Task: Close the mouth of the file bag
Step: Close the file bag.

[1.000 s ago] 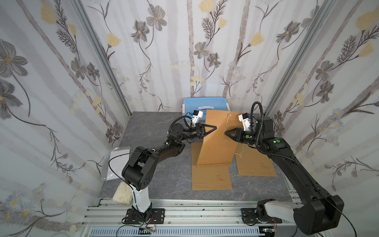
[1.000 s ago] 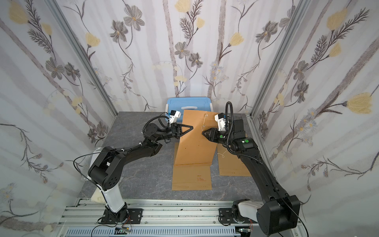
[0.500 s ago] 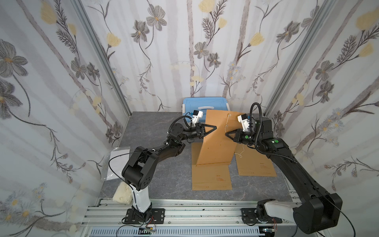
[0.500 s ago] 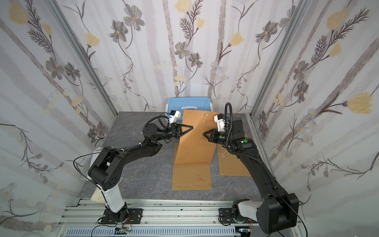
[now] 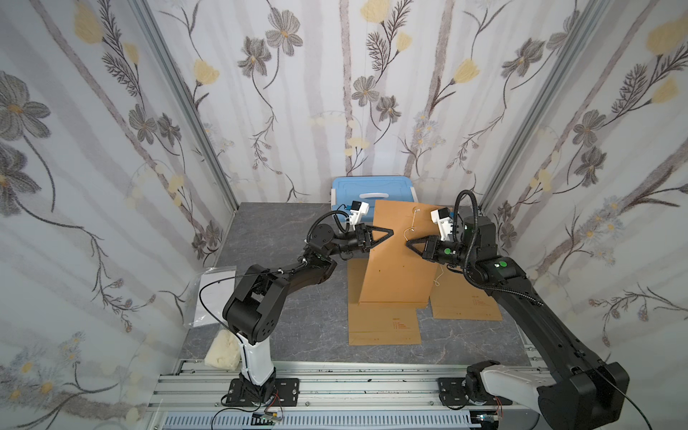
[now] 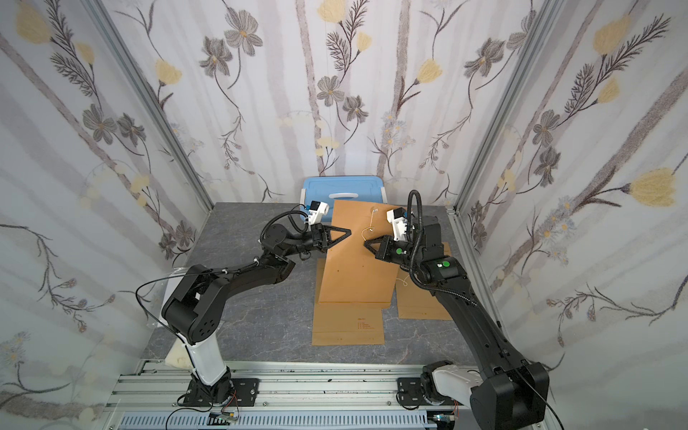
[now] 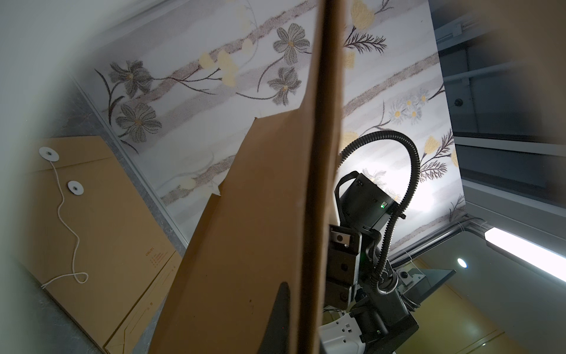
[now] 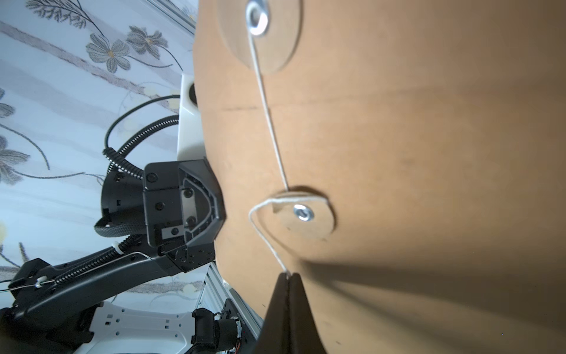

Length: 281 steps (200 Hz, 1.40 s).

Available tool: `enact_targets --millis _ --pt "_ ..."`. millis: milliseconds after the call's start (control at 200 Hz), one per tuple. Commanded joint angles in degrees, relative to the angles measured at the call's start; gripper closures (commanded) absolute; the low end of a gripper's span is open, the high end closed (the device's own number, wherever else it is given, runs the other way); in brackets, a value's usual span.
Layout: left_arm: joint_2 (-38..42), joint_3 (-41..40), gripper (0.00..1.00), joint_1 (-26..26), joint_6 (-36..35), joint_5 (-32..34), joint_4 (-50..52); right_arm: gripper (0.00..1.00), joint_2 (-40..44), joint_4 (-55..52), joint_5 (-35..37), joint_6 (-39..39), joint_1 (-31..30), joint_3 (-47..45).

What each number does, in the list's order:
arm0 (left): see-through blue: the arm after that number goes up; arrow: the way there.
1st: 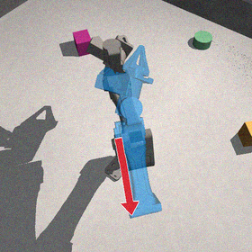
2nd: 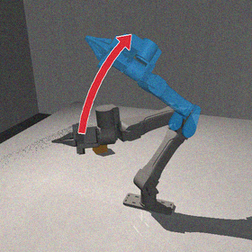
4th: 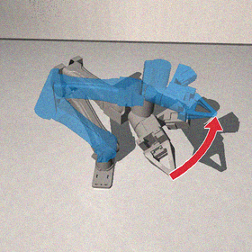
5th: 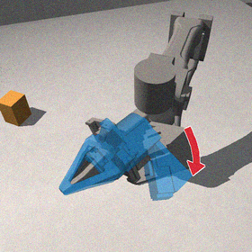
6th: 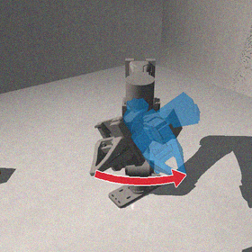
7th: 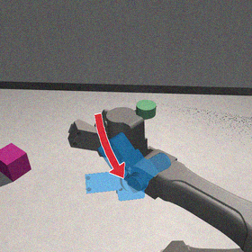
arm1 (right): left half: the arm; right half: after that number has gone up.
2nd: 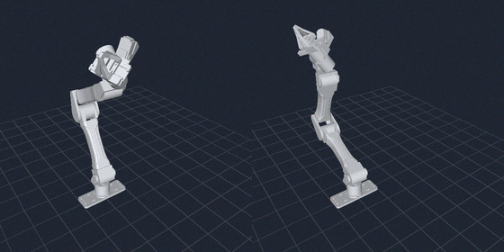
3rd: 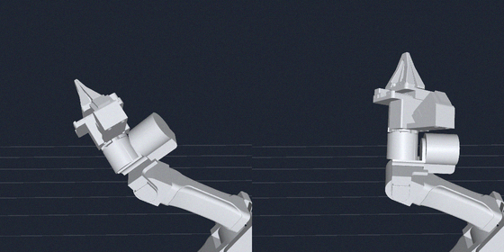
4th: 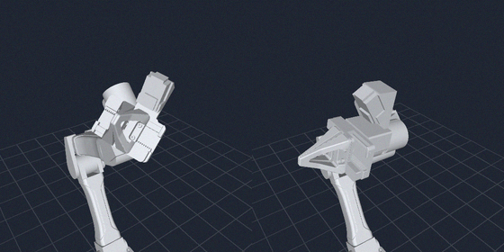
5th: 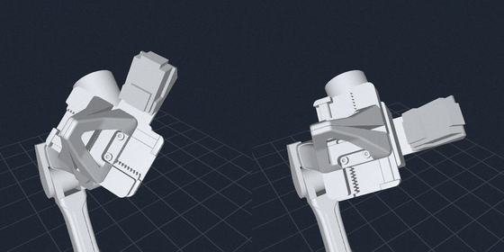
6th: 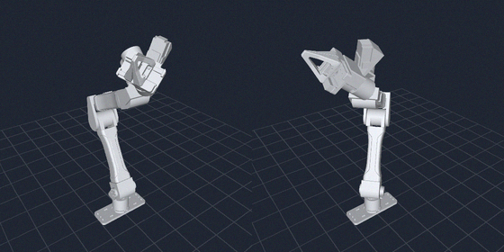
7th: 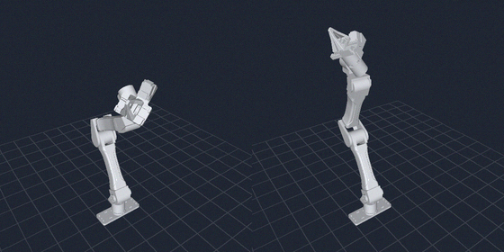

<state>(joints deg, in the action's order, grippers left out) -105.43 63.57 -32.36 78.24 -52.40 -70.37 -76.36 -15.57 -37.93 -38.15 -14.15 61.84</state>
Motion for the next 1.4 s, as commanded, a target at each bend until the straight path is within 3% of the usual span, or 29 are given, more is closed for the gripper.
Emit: enact_targets --millis 0,325,909,1399 --pt "0.29 -0.27 1.00 -0.03 -0.45 -1.70 -2.48 1.00 0.97 4.30 -1.76 -3.79 0.95 0.88" --pt "5.15 -2.79 1.00 -0.04 -10.96 -2.79 9.63 1.00 2.57 -1.43 0.78 -4.53 2.99 6.37" --pt "4.99 -3.20 1.00 -0.26 -9.96 -5.60 6.93 1.00 -0.51 -12.09 6.97 1.58 0.99 17.31" --pt "3.27 -1.52 1.00 -1.89 -7.99 -7.10 5.94 1.00 -5.56 -13.12 11.22 3.60 -6.18 22.15"
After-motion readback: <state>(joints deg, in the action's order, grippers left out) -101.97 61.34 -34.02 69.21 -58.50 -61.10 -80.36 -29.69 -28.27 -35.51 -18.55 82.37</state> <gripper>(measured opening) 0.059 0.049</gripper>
